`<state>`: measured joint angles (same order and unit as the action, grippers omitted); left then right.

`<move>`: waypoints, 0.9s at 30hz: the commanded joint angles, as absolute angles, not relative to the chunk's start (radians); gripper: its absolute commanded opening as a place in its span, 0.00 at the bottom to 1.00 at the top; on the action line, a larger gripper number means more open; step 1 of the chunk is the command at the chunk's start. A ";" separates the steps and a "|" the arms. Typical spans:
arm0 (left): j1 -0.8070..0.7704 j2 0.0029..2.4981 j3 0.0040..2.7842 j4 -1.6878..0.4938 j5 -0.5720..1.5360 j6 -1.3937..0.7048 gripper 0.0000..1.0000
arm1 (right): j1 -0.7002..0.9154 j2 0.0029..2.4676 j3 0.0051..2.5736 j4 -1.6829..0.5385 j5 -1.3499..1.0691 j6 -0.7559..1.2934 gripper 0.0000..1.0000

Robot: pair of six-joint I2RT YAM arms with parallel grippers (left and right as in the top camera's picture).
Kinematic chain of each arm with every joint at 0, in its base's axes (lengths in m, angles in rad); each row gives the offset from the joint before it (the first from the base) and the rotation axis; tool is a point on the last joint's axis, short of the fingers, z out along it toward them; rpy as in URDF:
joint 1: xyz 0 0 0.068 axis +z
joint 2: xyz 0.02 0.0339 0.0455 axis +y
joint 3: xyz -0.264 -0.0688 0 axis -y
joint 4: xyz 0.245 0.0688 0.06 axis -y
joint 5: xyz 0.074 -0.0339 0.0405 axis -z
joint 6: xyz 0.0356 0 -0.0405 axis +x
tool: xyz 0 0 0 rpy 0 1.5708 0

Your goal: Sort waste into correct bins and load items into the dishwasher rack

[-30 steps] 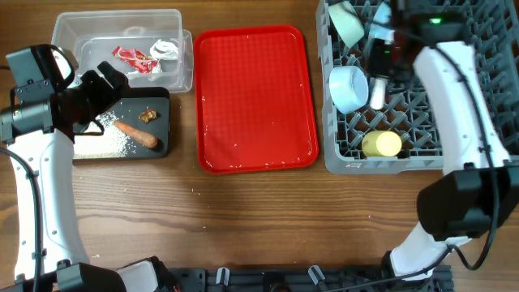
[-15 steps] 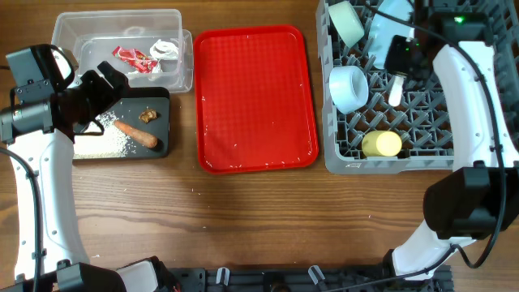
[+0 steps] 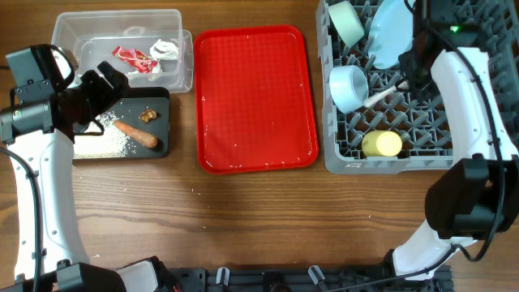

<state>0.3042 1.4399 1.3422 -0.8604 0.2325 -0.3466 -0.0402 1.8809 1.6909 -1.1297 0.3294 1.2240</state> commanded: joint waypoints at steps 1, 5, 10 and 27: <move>0.309 1.440 1.349 -0.857 0.234 -0.348 1.00 | -0.041 1.878 1.660 -1.101 0.381 1.338 0.61; 0.309 1.440 1.349 -0.858 0.234 -0.348 1.00 | -0.041 1.837 1.685 -1.107 0.365 1.189 0.74; 0.309 1.440 1.349 -0.858 0.234 -0.348 1.00 | -0.041 1.660 1.689 -1.167 0.358 1.116 0.83; 0.309 1.440 1.349 -0.858 0.234 -0.348 1.00 | -0.041 1.180 1.689 -1.243 0.304 0.634 1.00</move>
<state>0.3042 1.4399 1.3422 -0.8604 0.2325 -0.3466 -0.0402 1.1934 1.6802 -1.2343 0.2287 0.7341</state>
